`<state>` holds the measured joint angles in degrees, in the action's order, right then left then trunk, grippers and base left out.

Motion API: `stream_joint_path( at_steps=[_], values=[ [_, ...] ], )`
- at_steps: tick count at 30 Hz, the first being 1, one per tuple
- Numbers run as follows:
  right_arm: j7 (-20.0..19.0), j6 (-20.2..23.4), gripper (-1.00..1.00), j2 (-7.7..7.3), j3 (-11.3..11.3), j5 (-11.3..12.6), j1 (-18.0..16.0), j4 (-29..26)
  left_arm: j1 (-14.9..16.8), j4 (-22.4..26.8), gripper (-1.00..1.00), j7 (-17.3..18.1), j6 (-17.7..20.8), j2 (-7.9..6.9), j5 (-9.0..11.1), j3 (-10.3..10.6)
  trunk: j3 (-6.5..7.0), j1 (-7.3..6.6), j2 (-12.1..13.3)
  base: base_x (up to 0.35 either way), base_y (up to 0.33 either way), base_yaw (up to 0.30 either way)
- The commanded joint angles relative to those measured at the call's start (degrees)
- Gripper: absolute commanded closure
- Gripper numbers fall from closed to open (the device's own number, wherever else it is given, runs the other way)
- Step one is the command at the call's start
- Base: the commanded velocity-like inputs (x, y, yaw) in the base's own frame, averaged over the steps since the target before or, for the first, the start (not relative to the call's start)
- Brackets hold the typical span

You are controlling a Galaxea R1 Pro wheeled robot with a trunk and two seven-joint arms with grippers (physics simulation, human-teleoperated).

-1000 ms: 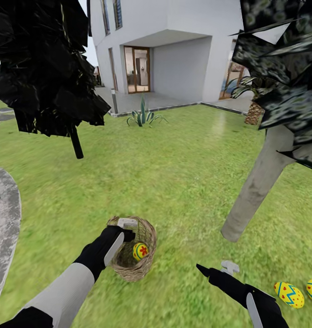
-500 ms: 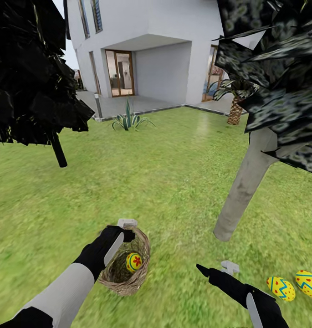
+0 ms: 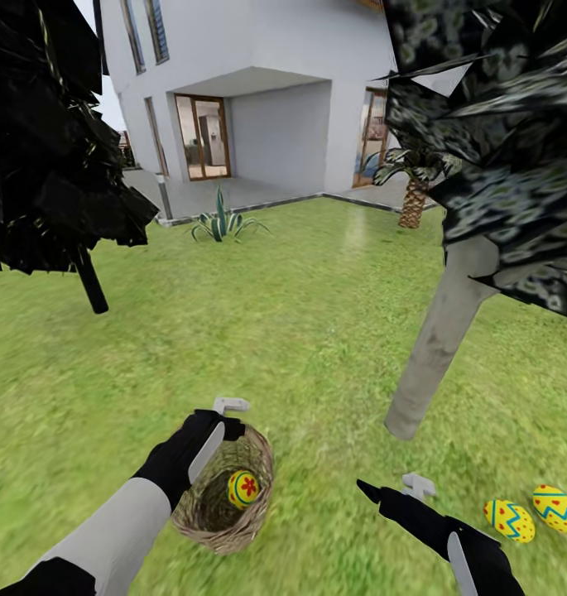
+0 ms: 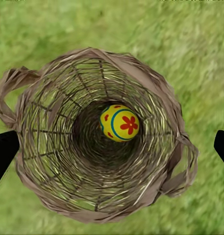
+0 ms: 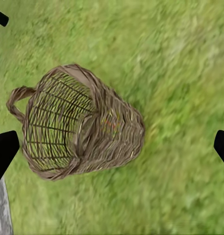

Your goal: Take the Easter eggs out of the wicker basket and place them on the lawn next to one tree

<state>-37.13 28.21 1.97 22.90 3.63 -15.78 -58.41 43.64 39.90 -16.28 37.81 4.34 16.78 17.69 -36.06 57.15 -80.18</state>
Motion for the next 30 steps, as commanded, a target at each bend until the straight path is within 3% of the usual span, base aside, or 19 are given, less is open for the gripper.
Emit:
stream_joint_path(
  at_steps=[1,7,13,30],
  values=[
    [-0.1,0.5,-1.00,0.08,0.2,0.4,0.0,-0.1,0.0,0.1,-1.00,-0.5,0.2,-0.07,0.6,0.2,-0.05,0.01,0.0,0.085,0.294,-0.008],
    [-0.1,0.5,-1.00,0.10,0.2,0.4,0.0,-0.1,0.0,0.1,-1.00,-0.5,0.4,-0.18,0.6,0.2,-0.04,0.01,0.0,0.053,0.280,-0.003],
    [-0.1,0.5,-1.00,0.13,0.2,0.5,0.0,-0.1,0.0,0.1,-1.00,-0.5,0.4,-0.17,0.7,0.2,-0.04,0.01,0.0,0.033,0.070,0.000],
    [-0.1,0.6,-1.00,0.14,0.2,0.4,0.0,0.0,0.0,0.0,-1.00,-0.5,0.4,-0.14,0.6,0.2,3.01,-3.72,6.8,-0.001,0.003,0.000]
  ],
)
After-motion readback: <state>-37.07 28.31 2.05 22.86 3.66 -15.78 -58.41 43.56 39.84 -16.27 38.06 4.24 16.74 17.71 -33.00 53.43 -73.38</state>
